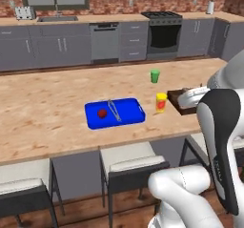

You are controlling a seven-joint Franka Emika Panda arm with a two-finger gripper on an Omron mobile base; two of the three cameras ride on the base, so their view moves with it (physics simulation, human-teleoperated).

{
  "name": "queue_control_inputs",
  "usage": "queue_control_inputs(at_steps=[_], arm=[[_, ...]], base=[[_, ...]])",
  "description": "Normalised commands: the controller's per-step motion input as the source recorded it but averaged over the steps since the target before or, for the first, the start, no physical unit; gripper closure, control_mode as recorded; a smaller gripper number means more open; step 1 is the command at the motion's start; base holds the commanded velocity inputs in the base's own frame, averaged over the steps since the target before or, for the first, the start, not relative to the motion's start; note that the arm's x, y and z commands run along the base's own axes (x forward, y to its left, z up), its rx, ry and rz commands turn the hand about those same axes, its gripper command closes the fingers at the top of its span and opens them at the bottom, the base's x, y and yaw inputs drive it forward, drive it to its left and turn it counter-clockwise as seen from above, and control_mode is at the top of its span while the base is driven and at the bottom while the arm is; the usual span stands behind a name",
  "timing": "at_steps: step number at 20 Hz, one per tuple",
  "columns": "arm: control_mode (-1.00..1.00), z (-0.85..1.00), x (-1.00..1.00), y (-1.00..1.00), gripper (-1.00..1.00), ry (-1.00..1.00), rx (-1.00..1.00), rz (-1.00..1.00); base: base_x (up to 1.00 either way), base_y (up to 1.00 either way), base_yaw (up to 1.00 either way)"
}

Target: Gather the tomato and garlic from the fridge and place them on a tray on the dining counter. Then gather the fish and chicken drumstick from the fridge and place them on the other tray.

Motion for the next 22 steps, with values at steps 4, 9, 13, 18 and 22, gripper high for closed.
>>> queue_control_inputs(at_steps=[4,9,13,18,22], arm=[[1.0,0.0,0.0,0.0,1.0,0.0,0.0,0.0],[1.0,0.0,0.0,0.0,1.0,0.0,0.0,0.0],[1.0,0.0,0.0,0.0,1.0,0.0,0.0,0.0],[-1.0,-0.16,0.99,0.0,1.0,0.17,0.03,0.0],[-1.0,-0.65,1.0,0.0,1.0,0.31,0.0,0.02]], base=[[0.53,0.45,0.17],[0.74,0.07,0.26],[0.67,0.0,0.04],[0.0,0.0,0.0],[0.0,0.0,0.0]])
